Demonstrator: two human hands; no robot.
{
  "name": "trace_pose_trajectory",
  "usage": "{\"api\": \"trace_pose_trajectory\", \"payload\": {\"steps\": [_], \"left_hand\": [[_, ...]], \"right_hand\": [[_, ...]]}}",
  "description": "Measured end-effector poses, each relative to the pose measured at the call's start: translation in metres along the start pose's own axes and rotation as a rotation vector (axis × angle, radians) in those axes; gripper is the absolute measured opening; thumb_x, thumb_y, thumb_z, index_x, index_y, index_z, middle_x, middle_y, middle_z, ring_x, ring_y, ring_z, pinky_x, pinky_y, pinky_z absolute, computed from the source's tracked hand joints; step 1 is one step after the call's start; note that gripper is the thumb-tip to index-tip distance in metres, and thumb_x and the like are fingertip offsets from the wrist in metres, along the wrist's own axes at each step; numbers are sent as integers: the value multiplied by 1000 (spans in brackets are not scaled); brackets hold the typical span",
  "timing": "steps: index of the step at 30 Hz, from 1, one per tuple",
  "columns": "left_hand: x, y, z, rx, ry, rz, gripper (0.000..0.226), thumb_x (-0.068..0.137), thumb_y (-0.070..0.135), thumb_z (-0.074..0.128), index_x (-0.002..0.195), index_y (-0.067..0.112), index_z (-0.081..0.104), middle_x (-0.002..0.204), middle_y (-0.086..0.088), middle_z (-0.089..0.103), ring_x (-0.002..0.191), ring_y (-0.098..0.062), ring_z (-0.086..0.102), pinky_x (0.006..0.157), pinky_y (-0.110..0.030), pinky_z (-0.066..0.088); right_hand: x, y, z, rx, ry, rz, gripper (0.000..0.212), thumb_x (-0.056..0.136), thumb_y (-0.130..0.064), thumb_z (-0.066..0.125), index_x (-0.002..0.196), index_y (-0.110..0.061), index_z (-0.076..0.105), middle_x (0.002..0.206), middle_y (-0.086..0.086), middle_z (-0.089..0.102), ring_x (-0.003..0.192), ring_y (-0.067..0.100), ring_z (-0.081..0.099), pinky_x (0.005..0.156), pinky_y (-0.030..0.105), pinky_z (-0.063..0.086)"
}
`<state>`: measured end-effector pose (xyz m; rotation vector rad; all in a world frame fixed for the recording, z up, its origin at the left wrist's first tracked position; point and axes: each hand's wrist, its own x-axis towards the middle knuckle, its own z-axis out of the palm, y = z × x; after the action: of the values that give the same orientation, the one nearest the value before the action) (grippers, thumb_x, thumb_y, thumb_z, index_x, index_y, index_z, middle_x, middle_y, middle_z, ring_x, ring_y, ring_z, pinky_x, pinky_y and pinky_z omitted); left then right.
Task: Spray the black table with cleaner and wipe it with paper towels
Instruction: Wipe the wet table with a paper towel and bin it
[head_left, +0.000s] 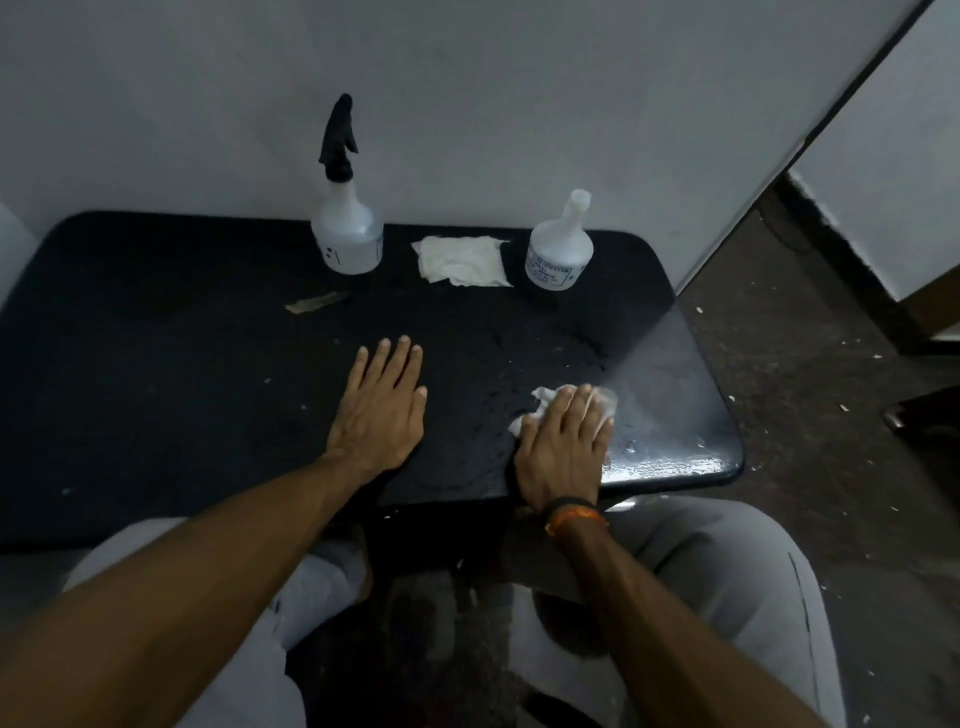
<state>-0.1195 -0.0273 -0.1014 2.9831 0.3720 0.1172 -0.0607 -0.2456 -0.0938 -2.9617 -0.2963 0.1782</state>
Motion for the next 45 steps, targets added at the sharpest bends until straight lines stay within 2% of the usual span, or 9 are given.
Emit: {"api": "trace_pose_trajectory", "payload": {"steps": [5, 10, 14, 20, 25, 30, 34, 39, 45], "left_hand": [[0, 2, 0, 1, 19, -15, 63, 101, 38, 21, 156, 10, 31, 163, -9, 28, 152, -27, 22, 126, -47, 13], [0, 5, -3, -31, 18, -14, 63, 100, 37, 22, 155, 9, 31, 163, -10, 28, 153, -27, 21, 126, -47, 11], [-2, 6, -4, -19, 10, -26, 64, 100, 37, 19, 156, 8, 29, 164, -10, 26, 153, -27, 20, 126, -47, 10], [-1, 5, -3, -27, 15, -30, 63, 101, 38, 20, 156, 9, 29, 164, -9, 27, 153, -26, 20, 126, -47, 12], [2, 4, 0, -16, 30, -31, 63, 100, 39, 20, 156, 11, 30, 164, -8, 27, 153, -25, 22, 125, -47, 14], [1, 5, 1, -5, 43, -27, 66, 99, 39, 18, 154, 9, 36, 161, -10, 33, 151, -27, 27, 125, -48, 17], [1, 5, -1, -3, 48, -39, 64, 99, 39, 19, 153, 9, 37, 161, -9, 34, 151, -27, 27, 125, -48, 17], [1, 4, 1, -3, 44, -40, 62, 100, 39, 23, 153, 10, 36, 161, -8, 33, 151, -25, 27, 124, -48, 19], [2, 4, 3, -17, 60, -38, 60, 100, 38, 27, 153, 11, 37, 161, -8, 34, 151, -25, 28, 123, -49, 22]], "right_hand": [[28, -33, 3, -54, -37, -212, 66, 105, -46, 15, 160, -12, 2, 166, 22, -8, 154, 40, -10, 124, 56, -3], [-39, -36, 16, -31, 1, -391, 63, 106, -39, 14, 160, -9, 9, 168, 14, -2, 155, 30, -9, 125, 53, -1], [-57, -1, 11, -11, 26, -145, 62, 107, -37, 20, 160, -8, 10, 169, 11, 6, 156, 29, -2, 126, 49, 3], [28, 34, -20, 32, 35, 357, 68, 105, -40, 21, 158, 1, 9, 167, 23, 6, 155, 38, 3, 125, 55, 4], [66, -9, -11, -26, -11, 119, 71, 105, -45, 11, 157, 2, 3, 164, 29, -1, 153, 43, -2, 125, 56, 5], [-4, -49, 12, 6, -28, -164, 69, 105, -44, 10, 158, -1, -1, 166, 22, -5, 154, 37, -8, 125, 53, 0], [-23, -19, 6, 5, -6, -7, 68, 105, -43, 14, 159, -3, 2, 167, 20, 0, 155, 35, -4, 126, 52, -2], [66, 5, -21, -3, 5, 241, 70, 105, -43, 14, 158, 2, 5, 166, 26, 2, 154, 42, 1, 124, 55, 4], [126, -43, -15, -29, -25, -10, 69, 106, -43, 15, 157, 3, 6, 165, 28, 0, 153, 43, -1, 124, 58, 2]]}}
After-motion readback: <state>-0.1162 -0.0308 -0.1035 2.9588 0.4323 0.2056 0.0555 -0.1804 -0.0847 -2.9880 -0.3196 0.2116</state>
